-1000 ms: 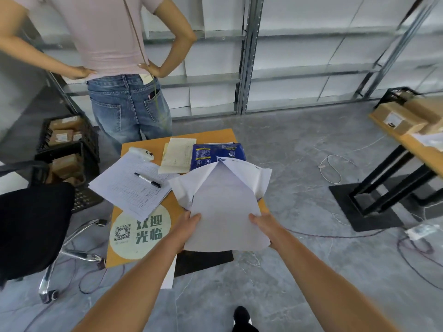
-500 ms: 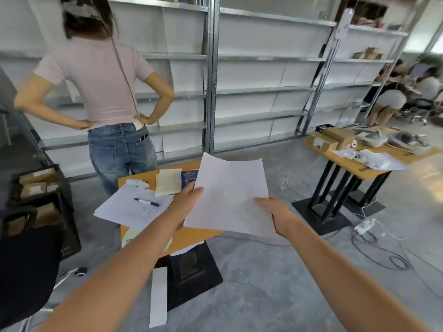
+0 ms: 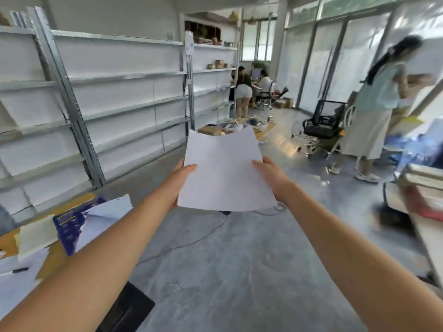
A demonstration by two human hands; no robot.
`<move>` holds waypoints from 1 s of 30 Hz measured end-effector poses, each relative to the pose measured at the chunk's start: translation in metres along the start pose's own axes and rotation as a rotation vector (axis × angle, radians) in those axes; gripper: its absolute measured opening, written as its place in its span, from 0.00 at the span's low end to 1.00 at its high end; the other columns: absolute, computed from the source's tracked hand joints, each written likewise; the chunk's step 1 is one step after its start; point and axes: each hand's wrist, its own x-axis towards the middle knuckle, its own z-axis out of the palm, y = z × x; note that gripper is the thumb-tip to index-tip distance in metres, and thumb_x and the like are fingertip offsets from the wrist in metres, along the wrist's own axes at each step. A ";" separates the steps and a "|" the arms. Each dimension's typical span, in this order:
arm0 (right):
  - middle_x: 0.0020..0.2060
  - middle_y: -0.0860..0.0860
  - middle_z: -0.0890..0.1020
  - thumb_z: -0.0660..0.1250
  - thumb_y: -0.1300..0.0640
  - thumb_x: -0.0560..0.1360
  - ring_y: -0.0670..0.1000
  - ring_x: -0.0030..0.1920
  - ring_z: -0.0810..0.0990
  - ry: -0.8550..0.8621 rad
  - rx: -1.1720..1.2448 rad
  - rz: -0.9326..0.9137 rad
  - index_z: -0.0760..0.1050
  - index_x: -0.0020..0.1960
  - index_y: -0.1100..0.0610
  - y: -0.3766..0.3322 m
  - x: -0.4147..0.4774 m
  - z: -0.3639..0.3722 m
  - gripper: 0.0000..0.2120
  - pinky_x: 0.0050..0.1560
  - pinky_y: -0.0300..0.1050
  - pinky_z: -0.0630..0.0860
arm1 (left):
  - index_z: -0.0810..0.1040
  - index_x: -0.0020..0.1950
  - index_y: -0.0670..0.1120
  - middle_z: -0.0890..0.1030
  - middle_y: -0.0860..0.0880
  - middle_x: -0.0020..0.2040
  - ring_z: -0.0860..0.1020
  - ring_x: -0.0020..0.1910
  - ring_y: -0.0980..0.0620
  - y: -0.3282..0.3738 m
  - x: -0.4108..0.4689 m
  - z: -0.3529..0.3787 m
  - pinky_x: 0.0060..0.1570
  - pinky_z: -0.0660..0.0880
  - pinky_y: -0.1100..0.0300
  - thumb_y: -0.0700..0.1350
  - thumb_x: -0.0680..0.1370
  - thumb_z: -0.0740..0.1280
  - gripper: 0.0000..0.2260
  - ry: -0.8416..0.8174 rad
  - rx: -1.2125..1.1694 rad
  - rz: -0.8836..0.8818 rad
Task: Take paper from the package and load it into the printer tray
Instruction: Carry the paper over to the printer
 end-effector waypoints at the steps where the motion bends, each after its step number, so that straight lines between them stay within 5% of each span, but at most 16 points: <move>1: 0.53 0.60 0.81 0.60 0.53 0.80 0.59 0.46 0.82 0.078 -0.022 0.006 0.71 0.62 0.65 0.009 -0.013 -0.024 0.17 0.48 0.54 0.81 | 0.70 0.68 0.46 0.81 0.47 0.50 0.80 0.42 0.50 -0.003 -0.004 0.026 0.34 0.75 0.59 0.40 0.79 0.63 0.17 -0.063 0.009 0.003; 3: 0.54 0.59 0.81 0.60 0.51 0.80 0.59 0.48 0.81 0.206 -0.066 0.035 0.72 0.62 0.64 0.027 -0.045 -0.070 0.18 0.51 0.55 0.79 | 0.70 0.67 0.48 0.81 0.48 0.49 0.80 0.42 0.49 -0.010 -0.015 0.077 0.36 0.75 0.58 0.39 0.79 0.62 0.17 -0.176 0.010 -0.005; 7: 0.41 0.54 0.79 0.60 0.55 0.80 0.53 0.37 0.79 0.427 -0.115 0.079 0.72 0.54 0.59 0.041 -0.122 -0.151 0.09 0.36 0.43 0.78 | 0.72 0.65 0.46 0.81 0.42 0.53 0.80 0.42 0.47 -0.025 -0.042 0.171 0.40 0.76 0.55 0.37 0.79 0.62 0.15 -0.407 0.027 -0.036; 12: 0.45 0.57 0.81 0.62 0.58 0.79 0.53 0.38 0.80 0.671 -0.056 0.081 0.73 0.56 0.59 0.045 -0.216 -0.205 0.08 0.38 0.45 0.79 | 0.71 0.66 0.46 0.79 0.43 0.52 0.79 0.41 0.48 -0.019 -0.092 0.249 0.36 0.76 0.56 0.37 0.79 0.62 0.16 -0.620 0.025 -0.031; 20: 0.50 0.55 0.80 0.62 0.56 0.80 0.55 0.46 0.81 1.071 0.083 0.232 0.69 0.55 0.56 0.073 -0.389 -0.209 0.06 0.52 0.55 0.80 | 0.64 0.66 0.47 0.79 0.46 0.54 0.81 0.47 0.44 -0.045 -0.202 0.314 0.40 0.78 0.52 0.37 0.76 0.67 0.21 -1.164 0.062 -0.125; 23: 0.55 0.57 0.81 0.62 0.54 0.79 0.59 0.52 0.82 1.240 0.071 0.303 0.70 0.61 0.58 0.090 -0.463 -0.198 0.12 0.57 0.58 0.79 | 0.65 0.67 0.44 0.80 0.44 0.57 0.82 0.48 0.43 -0.066 -0.261 0.329 0.41 0.80 0.49 0.38 0.73 0.71 0.25 -1.348 0.064 -0.168; 26: 0.56 0.58 0.82 0.61 0.55 0.78 0.61 0.54 0.83 1.370 0.081 0.336 0.71 0.59 0.57 0.103 -0.540 -0.185 0.11 0.59 0.63 0.78 | 0.65 0.70 0.45 0.78 0.40 0.63 0.81 0.55 0.38 -0.083 -0.323 0.341 0.51 0.80 0.40 0.43 0.67 0.75 0.34 -1.496 0.093 -0.178; 30: 0.53 0.58 0.81 0.61 0.56 0.80 0.59 0.49 0.81 1.545 0.105 0.332 0.70 0.54 0.57 0.116 -0.638 -0.157 0.05 0.56 0.58 0.79 | 0.63 0.70 0.49 0.77 0.44 0.60 0.80 0.55 0.39 -0.090 -0.420 0.344 0.53 0.79 0.39 0.43 0.70 0.74 0.33 -1.675 0.163 -0.171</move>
